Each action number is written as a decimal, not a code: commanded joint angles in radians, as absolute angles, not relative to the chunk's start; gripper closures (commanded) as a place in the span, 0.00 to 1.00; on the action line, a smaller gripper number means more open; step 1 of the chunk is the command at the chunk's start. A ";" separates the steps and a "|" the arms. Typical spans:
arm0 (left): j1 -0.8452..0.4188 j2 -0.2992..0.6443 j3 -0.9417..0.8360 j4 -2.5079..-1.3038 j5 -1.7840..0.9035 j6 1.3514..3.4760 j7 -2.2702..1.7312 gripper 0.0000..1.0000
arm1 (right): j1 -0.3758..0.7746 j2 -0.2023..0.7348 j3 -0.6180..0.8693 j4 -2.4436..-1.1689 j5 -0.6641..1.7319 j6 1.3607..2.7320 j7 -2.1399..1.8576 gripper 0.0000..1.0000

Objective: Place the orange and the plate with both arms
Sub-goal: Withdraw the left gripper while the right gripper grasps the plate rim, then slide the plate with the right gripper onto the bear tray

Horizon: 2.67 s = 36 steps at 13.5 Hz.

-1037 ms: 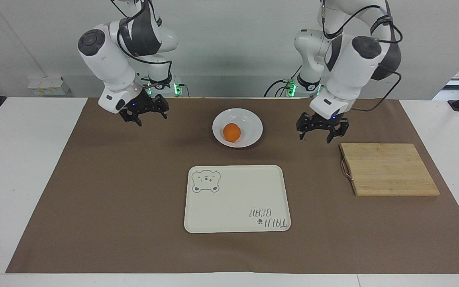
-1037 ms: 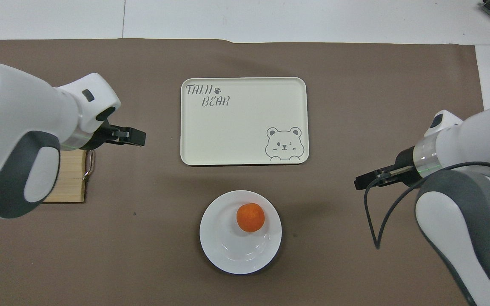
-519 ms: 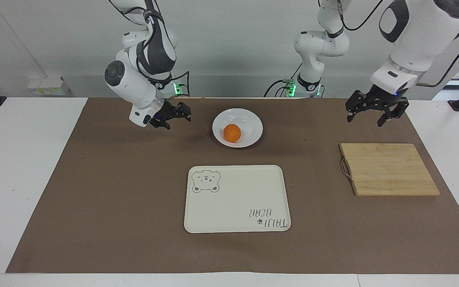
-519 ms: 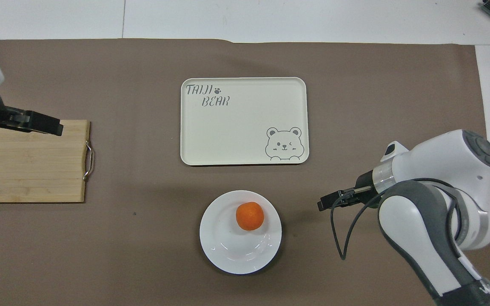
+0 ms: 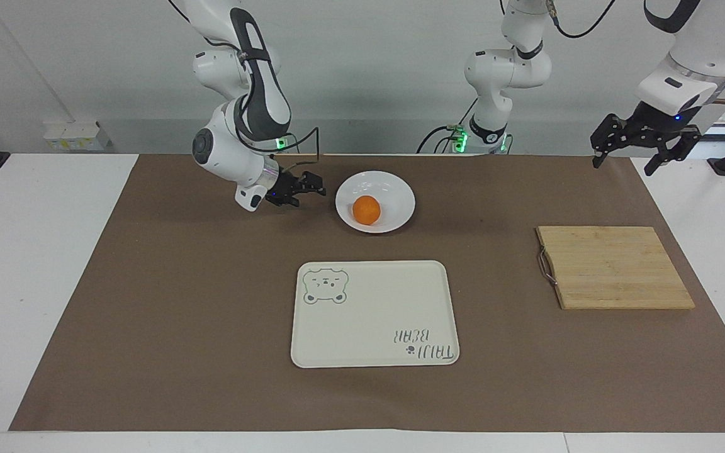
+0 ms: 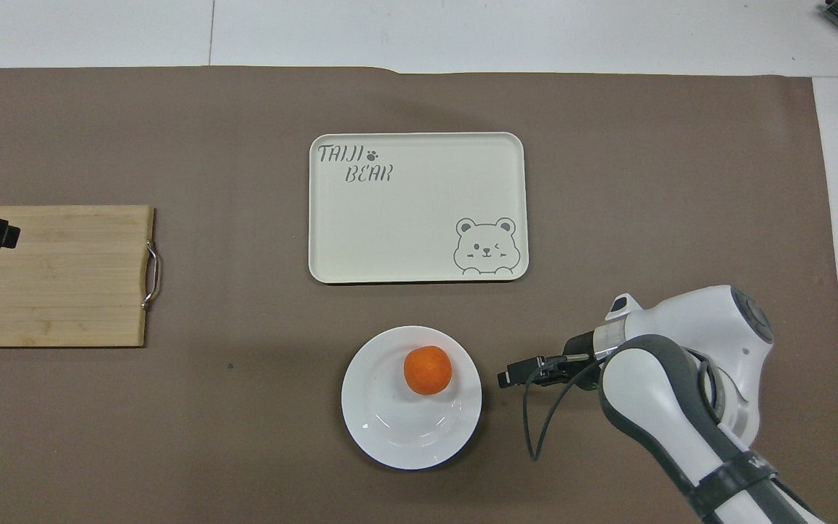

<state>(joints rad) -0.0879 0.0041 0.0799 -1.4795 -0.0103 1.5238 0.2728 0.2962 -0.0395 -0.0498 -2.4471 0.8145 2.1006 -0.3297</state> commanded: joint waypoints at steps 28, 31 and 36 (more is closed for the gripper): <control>-0.061 -0.020 0.067 -1.486 0.003 1.465 0.153 0.00 | 0.408 0.034 -0.054 -2.525 1.266 2.174 -0.554 1.00; -0.061 -0.021 0.069 -1.486 0.003 1.465 0.153 0.00 | 0.388 -0.017 -0.060 -2.504 1.258 2.169 -0.542 1.00; -0.061 -0.021 0.069 -1.486 0.003 1.465 0.153 0.00 | 0.321 0.041 -0.061 -2.363 1.154 2.171 -0.446 1.00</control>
